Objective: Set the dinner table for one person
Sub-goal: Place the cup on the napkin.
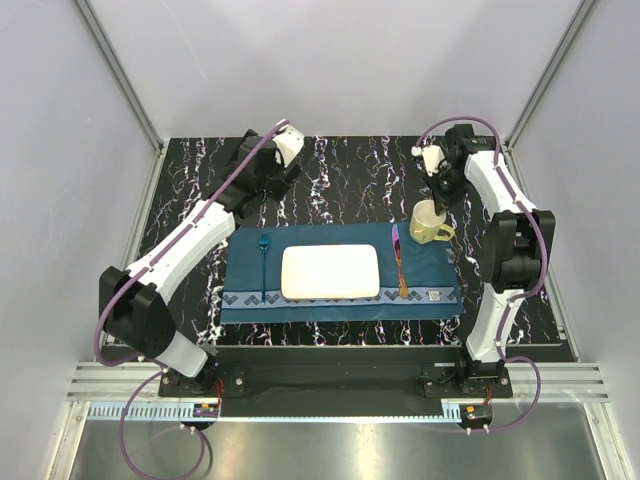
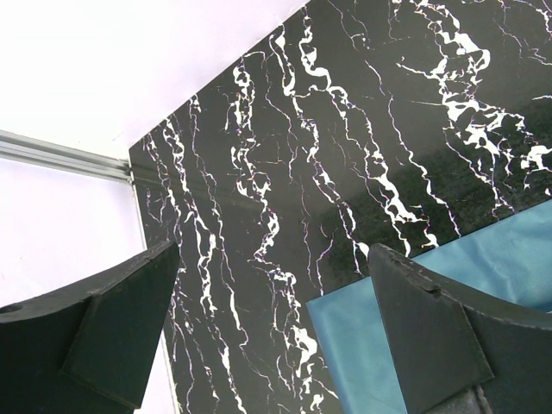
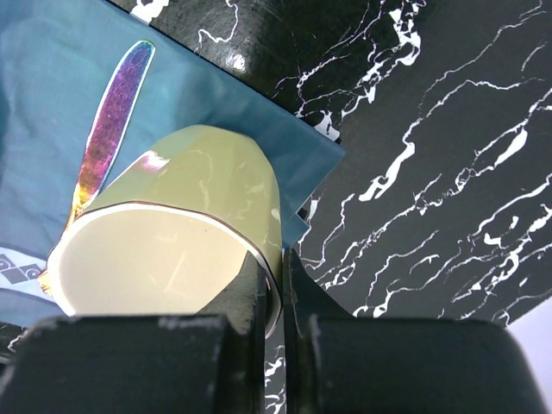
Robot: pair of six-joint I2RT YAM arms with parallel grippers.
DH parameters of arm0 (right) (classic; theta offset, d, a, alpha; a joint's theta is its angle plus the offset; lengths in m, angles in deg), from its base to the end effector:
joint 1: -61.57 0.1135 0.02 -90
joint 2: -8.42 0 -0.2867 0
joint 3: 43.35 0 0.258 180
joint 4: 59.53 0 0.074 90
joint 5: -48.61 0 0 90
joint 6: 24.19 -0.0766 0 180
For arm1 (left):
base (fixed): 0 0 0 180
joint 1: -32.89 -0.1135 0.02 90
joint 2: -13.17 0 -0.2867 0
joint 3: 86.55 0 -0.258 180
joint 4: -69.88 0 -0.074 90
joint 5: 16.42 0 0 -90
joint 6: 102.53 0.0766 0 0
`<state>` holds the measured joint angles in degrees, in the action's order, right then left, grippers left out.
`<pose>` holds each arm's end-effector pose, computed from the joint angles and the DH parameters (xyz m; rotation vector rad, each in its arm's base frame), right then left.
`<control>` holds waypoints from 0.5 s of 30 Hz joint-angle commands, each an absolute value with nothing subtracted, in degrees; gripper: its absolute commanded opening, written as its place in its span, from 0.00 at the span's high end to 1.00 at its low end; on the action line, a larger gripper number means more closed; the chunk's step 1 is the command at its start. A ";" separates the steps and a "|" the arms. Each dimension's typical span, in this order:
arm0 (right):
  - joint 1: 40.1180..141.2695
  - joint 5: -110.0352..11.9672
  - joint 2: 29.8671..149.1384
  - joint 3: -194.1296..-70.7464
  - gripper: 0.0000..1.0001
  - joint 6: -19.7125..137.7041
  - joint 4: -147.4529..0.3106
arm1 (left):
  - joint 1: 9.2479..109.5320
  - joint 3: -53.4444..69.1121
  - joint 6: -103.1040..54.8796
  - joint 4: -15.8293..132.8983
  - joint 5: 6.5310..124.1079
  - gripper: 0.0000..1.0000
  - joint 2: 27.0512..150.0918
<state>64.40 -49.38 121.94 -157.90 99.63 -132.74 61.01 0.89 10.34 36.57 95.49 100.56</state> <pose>0.4372 0.0323 0.2384 -0.9109 2.6525 0.0713 0.3590 -0.1595 0.3547 0.6601 1.9303 0.3362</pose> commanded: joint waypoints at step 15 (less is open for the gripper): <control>64.20 -50.53 121.80 -154.19 1.00 99.38 -127.91 | 60.75 -1.30 10.85 39.29 96.43 0.01 100.09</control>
